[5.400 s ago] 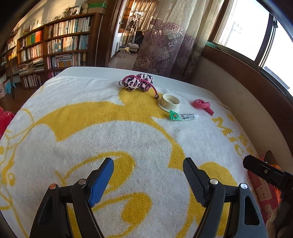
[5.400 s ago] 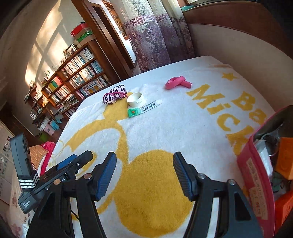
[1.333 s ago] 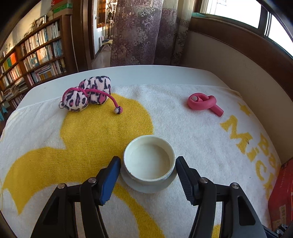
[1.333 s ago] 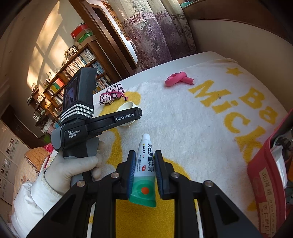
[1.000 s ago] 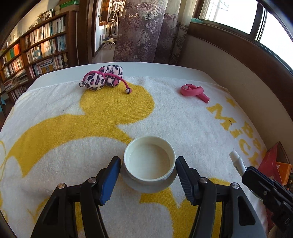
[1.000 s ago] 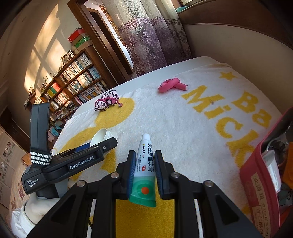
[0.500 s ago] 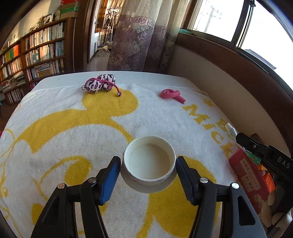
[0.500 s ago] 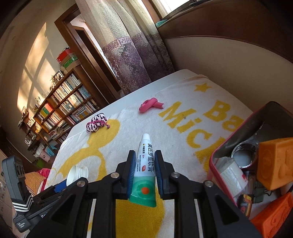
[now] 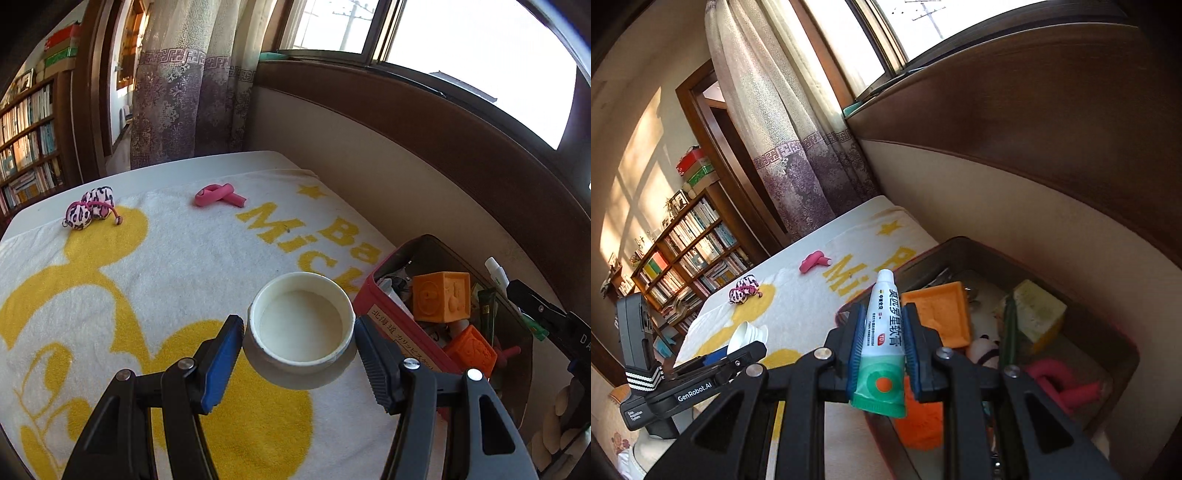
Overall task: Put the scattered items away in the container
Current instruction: 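Carry the ointment tube and white cup into the tin and release, then withdraw both open tools from the tin back over the towel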
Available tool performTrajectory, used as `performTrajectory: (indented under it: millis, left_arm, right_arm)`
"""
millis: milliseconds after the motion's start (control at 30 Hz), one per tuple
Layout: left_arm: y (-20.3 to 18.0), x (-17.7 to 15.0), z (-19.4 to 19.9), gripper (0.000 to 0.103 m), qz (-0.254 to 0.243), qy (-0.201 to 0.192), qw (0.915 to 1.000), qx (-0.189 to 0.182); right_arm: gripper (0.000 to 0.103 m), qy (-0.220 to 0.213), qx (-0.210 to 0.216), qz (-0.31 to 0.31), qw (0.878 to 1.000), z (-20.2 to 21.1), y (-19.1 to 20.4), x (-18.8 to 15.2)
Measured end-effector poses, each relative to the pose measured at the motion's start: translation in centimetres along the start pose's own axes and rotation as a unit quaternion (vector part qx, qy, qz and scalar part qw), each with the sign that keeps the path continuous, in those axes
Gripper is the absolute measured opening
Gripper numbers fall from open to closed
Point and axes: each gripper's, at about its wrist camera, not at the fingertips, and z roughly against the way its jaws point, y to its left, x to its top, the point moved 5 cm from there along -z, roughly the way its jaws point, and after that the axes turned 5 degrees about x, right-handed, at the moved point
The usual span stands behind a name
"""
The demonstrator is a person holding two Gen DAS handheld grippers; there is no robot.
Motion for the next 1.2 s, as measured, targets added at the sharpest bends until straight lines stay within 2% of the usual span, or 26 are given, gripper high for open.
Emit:
performTrajectory:
  millis: [233,567,833,1200]
  left_arm:
    - [-6.0,0.8,-0.9,0.064,-0.042,0.002,0.9985,-0.035]
    - [-11.2,0.9,-2.3,0.064,-0.08,0.009,0.9952,-0.055]
    - [-11.9,0.8,-2.8,0.064,-0.076,0.014,0.9942,-0.074]
    - [-10.0,1.0,-2.6,0.064,-0.057,0.01,0.9961,-0.067]
  right_arm:
    - [0.023,-0.008,-0.034,-0.023,0.999,2.3,-4.3,-0.3]
    - [0.023,-0.002,-0.039,-0.029,0.999,2.5,-6.1,-0.8]
    - [0.023,-0.003,-0.043,-0.031,0.999,2.8,-6.5,-1.1]
    - [0.023,0.004,-0.038,-0.025,0.999,2.1,-5.5,-1.2]
